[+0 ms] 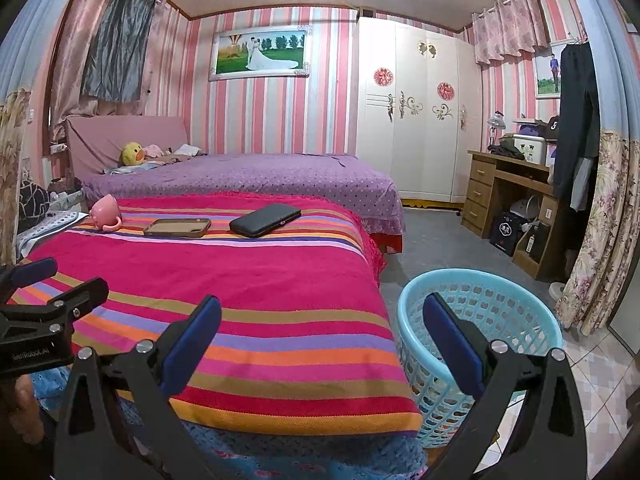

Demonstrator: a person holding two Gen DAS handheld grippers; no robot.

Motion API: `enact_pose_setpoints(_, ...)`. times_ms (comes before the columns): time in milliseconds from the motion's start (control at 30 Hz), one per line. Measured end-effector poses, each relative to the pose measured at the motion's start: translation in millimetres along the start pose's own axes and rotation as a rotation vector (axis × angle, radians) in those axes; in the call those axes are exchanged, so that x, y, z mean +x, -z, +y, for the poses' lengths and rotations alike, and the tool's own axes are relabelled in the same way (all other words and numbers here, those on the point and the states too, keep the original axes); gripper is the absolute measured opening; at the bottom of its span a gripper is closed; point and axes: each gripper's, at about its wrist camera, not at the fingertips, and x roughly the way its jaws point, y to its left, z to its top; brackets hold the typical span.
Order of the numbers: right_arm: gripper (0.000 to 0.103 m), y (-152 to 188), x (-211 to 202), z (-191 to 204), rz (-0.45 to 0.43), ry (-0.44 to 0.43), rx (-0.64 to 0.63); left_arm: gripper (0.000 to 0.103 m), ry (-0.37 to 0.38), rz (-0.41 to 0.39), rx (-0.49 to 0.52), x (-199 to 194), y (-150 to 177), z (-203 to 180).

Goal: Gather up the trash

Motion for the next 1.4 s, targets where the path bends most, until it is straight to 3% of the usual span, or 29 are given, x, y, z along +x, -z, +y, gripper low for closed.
enact_pose_setpoints(1400,0.098,1.5,2.8,5.5,-0.011,0.003,-0.006,0.098,-0.002,-0.026,0.004,-7.0,-8.2,4.2)
